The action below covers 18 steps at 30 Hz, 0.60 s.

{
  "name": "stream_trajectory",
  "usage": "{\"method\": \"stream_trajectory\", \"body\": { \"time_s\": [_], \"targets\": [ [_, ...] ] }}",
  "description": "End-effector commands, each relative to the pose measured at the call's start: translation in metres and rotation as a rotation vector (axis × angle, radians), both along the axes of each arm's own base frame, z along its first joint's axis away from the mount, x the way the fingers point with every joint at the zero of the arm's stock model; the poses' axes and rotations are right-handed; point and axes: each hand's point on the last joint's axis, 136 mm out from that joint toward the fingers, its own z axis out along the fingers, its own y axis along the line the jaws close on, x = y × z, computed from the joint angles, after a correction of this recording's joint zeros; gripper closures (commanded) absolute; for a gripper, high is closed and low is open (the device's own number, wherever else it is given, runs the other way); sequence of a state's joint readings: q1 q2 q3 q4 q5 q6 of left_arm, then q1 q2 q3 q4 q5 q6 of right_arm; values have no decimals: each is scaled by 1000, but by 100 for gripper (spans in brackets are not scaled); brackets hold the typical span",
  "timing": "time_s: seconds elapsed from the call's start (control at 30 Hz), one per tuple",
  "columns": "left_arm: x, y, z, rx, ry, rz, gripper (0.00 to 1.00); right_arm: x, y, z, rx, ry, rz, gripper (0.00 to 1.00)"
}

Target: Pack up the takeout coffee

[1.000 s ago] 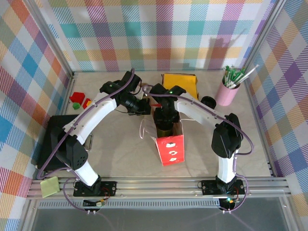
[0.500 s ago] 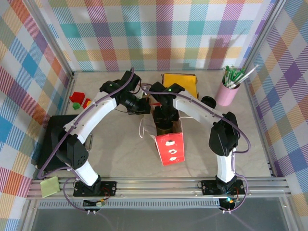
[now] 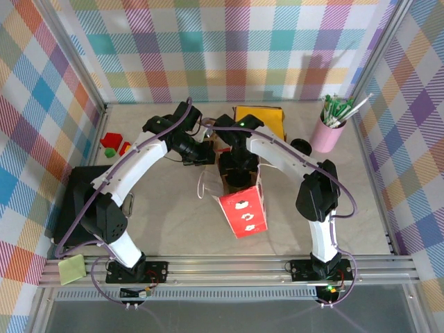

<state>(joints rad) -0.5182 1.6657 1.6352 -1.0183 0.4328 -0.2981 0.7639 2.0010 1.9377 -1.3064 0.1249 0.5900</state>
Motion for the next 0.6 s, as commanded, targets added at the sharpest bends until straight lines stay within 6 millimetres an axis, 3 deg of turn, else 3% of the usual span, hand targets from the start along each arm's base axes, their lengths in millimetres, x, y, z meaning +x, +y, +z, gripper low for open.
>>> {"method": "stream_trajectory", "body": {
  "time_s": [0.0,0.57],
  "targets": [
    [4,-1,-2,18,-8,1,98,3,11,17,61,-26,-11,20],
    [4,-2,4,26,-17,-5,98,2,2,33,70,-74,-22,13]
  ]
}}
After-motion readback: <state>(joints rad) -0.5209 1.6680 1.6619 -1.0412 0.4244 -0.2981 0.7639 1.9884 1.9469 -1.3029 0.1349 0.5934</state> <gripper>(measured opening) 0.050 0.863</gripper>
